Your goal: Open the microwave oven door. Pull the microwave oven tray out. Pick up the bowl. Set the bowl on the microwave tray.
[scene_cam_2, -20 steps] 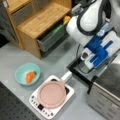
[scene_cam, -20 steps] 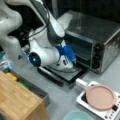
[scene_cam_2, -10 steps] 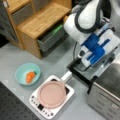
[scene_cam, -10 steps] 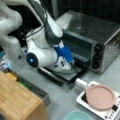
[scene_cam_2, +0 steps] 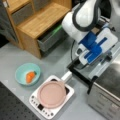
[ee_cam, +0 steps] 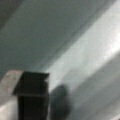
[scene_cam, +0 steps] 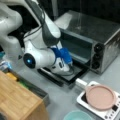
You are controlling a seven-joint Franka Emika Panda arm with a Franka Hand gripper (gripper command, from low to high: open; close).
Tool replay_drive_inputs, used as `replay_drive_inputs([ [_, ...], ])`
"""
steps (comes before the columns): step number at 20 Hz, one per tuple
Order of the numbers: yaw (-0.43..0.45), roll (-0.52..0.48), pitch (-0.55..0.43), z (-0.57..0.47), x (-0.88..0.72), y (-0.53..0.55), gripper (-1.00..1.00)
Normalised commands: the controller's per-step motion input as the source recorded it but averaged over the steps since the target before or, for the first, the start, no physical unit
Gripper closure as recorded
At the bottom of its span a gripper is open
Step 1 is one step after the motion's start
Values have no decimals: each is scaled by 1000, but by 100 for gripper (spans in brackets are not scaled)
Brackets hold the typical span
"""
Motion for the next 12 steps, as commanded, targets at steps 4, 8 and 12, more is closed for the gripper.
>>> replay_drive_inputs([
  [4, 156, -34, 44, 2, 193, -287, 100],
  [8, 162, -41, 48, 7, 187, -286, 100],
  [12, 174, -46, 52, 12, 186, -311, 100],
])
